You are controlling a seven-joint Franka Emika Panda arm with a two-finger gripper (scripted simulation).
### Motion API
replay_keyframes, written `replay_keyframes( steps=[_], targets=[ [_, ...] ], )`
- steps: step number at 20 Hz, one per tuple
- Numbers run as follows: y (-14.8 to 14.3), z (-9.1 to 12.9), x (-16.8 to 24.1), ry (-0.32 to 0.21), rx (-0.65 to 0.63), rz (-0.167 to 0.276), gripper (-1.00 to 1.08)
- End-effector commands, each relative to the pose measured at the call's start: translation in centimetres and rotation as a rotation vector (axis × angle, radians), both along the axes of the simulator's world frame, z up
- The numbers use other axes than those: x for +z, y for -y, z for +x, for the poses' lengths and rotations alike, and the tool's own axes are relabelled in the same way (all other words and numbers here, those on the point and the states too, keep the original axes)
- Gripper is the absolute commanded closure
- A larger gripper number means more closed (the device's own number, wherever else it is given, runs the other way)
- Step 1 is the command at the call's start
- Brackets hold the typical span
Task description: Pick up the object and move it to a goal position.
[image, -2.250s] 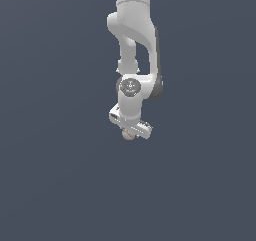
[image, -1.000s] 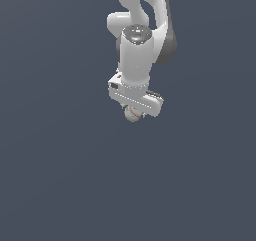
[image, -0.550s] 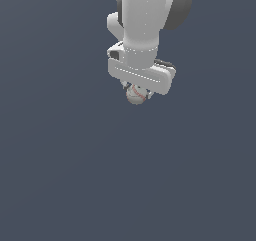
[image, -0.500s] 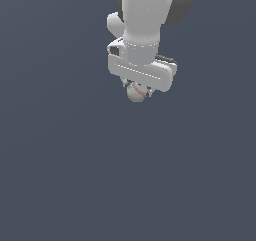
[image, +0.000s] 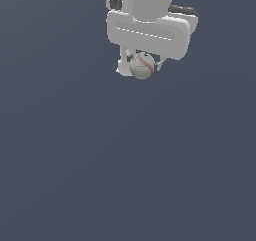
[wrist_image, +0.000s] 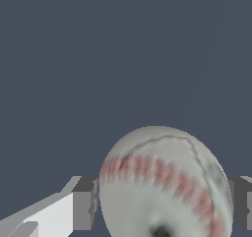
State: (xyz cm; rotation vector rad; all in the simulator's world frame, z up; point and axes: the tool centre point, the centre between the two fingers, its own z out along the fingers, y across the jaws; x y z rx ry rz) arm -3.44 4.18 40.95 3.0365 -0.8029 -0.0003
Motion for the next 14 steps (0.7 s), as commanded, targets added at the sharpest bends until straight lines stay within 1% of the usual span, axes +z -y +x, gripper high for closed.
replay_keyframes(
  steps=[1, 7, 14],
  targets=[
    [-0.2, 0.0, 1.8, 0.0, 0.0, 0.0, 1.08],
    [-0.5, 0.1, 4.4, 0.0, 0.0, 0.0, 1.08],
    [-0.5, 0.3, 5.3, 0.0, 0.0, 0.0, 1.08]
  ],
)
